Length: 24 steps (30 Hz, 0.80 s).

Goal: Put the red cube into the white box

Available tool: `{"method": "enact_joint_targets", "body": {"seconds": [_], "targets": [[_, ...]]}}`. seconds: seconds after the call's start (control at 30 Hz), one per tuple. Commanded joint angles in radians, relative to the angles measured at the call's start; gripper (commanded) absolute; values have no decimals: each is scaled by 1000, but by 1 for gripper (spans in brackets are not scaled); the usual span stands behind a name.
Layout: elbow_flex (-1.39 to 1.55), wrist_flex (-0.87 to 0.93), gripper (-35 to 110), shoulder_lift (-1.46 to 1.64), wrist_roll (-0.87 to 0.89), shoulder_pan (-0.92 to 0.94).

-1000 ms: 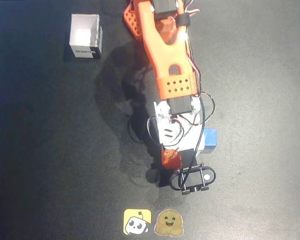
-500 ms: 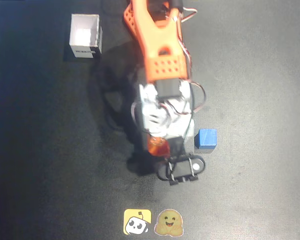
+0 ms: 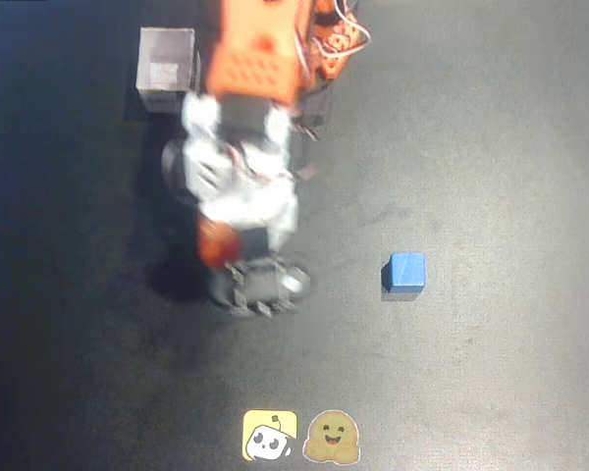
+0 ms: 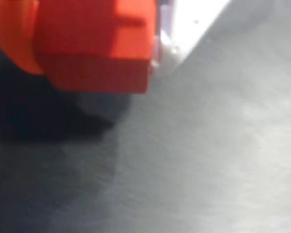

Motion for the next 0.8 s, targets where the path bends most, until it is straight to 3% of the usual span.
{"method": "enact_joint_targets", "body": {"seconds": [0.0, 0.53, 0.77], "targets": [[-6, 17, 0, 98, -28, 69], [-241, 173, 0, 109, -67, 301], [-189, 225, 0, 202, -80, 382]]}}
